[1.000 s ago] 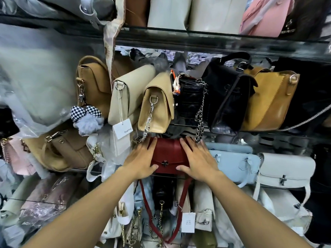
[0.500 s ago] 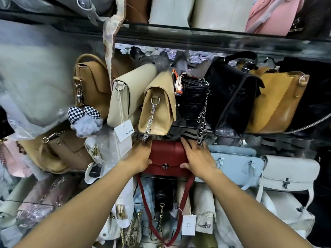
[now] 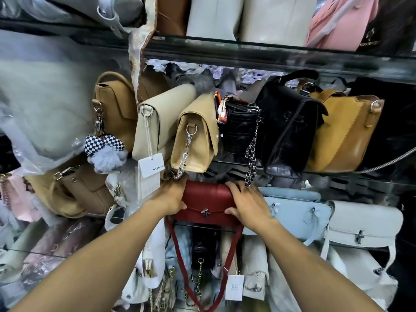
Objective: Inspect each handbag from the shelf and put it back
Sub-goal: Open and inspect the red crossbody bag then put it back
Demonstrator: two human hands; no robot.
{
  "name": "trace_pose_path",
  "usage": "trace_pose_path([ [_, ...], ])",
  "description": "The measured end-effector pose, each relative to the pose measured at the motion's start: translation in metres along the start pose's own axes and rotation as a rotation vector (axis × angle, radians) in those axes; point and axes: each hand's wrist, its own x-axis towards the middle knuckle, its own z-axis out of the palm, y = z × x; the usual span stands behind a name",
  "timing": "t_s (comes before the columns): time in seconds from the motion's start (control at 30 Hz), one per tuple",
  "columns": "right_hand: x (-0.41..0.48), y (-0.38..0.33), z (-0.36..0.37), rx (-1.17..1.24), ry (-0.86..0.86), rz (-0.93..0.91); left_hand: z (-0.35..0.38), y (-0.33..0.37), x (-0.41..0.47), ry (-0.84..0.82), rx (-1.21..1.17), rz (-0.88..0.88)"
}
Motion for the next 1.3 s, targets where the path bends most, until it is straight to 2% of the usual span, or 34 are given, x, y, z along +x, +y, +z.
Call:
trace_pose_path([
  [0.2,0.0,0.008,0.0,0.071,0.019,-0.044,-0.005,-0.004,-0.007,-0.03,-0.143,-0.028],
  [0.43,0.002,0.015,0.006,0.125,-0.013,-0.051,-0.005,-0.004,-0.018,0.029,-0.165,-0.016],
  [0.77,0.005,0.022,0.014,0.196,0.009,-0.074,0.004,-0.01,-0.026,0.024,-0.371,0.03],
  [0.97,0.005,0.024,0.015,0.238,0.044,-0.138,-0.006,-0.012,-0.039,-0.101,-0.499,0.021],
  [1.03,0.002,0.026,0.014,0.221,0.08,-0.175,-0.006,-0.016,-0.039,-0.072,-0.445,0.023],
  [1.1,-0.002,0.026,0.014,0.211,0.105,-0.22,-0.001,-0.022,-0.034,0.005,-0.255,0.051],
  [1.17,-0.005,0.026,0.017,0.203,0.138,-0.267,0.007,-0.033,-0.026,0.002,-0.119,0.049],
  [1.3,-0.007,0.03,0.024,0.198,0.212,-0.333,0.02,-0.047,-0.015,-0.028,0.178,0.24],
])
